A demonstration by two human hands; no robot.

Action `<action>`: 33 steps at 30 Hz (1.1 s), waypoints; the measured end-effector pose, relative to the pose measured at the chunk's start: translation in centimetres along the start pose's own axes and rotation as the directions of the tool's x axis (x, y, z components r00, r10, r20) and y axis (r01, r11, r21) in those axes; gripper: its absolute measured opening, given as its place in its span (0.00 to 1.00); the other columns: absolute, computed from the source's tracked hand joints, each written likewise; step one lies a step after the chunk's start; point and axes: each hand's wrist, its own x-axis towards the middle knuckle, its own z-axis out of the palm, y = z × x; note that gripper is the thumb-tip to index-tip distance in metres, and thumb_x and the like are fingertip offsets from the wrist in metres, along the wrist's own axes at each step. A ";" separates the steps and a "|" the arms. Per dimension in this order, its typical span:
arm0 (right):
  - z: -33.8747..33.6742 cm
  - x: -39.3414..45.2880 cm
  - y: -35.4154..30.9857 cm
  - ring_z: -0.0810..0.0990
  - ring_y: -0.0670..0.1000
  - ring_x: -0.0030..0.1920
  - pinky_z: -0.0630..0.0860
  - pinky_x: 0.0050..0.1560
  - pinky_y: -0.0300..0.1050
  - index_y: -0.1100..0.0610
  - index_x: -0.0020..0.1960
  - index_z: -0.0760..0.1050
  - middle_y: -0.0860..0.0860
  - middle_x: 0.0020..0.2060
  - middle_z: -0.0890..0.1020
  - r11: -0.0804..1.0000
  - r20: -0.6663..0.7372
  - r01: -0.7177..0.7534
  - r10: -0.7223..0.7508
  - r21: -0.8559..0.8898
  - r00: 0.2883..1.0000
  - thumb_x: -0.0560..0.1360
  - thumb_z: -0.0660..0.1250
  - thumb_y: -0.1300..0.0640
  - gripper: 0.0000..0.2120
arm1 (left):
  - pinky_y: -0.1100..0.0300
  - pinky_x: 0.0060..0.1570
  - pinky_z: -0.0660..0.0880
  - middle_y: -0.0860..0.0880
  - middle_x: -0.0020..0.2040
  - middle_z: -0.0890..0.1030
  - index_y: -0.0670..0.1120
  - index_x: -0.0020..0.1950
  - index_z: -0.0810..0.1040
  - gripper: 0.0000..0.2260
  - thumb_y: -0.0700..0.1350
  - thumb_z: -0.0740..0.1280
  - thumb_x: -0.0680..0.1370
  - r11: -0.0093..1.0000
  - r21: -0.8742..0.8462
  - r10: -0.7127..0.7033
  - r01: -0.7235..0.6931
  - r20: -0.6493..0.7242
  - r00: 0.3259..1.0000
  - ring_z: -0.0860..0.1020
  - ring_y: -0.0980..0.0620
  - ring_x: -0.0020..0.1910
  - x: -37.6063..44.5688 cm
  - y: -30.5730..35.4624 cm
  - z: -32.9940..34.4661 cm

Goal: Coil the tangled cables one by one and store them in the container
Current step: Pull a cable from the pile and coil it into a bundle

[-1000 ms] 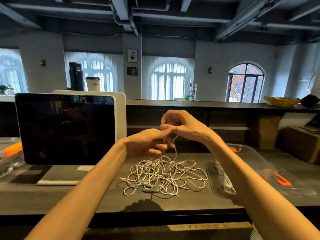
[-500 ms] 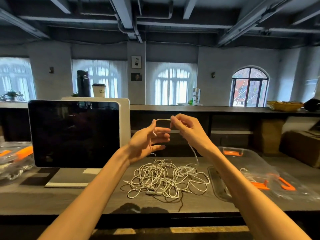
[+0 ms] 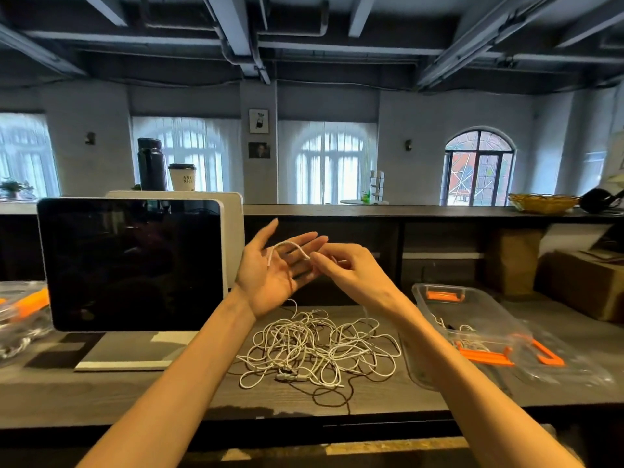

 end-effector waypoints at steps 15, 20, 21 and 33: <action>-2.6 0.2 0.0 0.82 0.40 0.45 0.77 0.49 0.36 0.50 0.51 0.84 0.37 0.40 0.83 1.000 0.270 -0.009 0.013 -0.015 0.963 0.82 0.66 0.50 0.09 | 0.47 0.69 0.71 0.35 0.70 0.76 0.38 0.72 0.73 0.29 0.59 0.60 0.82 0.994 0.013 -0.110 0.109 0.075 0.991 0.75 0.38 0.69 -1.0 -0.8 -0.9; -0.4 0.3 0.5 0.84 0.42 0.52 0.83 0.56 0.48 0.45 0.60 0.84 0.43 0.49 0.87 0.999 0.008 -0.005 0.005 -0.037 1.000 0.81 0.67 0.45 0.11 | 0.49 0.64 0.76 0.37 0.66 0.79 0.39 0.69 0.75 0.19 0.50 0.63 0.83 0.999 -0.005 -0.045 0.045 -0.008 0.999 0.79 0.40 0.65 -1.0 -2.0 0.5; 0.1 0.2 0.5 0.84 0.43 0.51 0.83 0.55 0.48 0.45 0.59 0.84 0.43 0.48 0.87 0.999 -0.038 -0.003 0.001 -0.039 0.999 0.81 0.67 0.44 0.11 | 0.50 0.62 0.78 0.38 0.65 0.80 0.40 0.68 0.77 0.18 0.50 0.63 0.83 0.999 0.002 -0.037 0.037 -0.020 0.999 0.80 0.41 0.63 -1.0 -2.3 0.8; 2.6 -0.7 -1.1 0.82 0.41 0.33 0.79 0.38 0.34 0.58 0.47 0.83 0.48 0.34 0.84 0.965 0.007 -0.259 0.259 0.047 0.966 0.79 0.70 0.44 0.17 | 0.47 0.62 0.75 0.47 0.62 0.83 0.46 0.56 0.73 0.17 0.56 0.51 0.86 0.973 0.160 0.174 -0.164 -0.054 0.983 0.81 0.46 0.64 -0.4 -3.5 1.7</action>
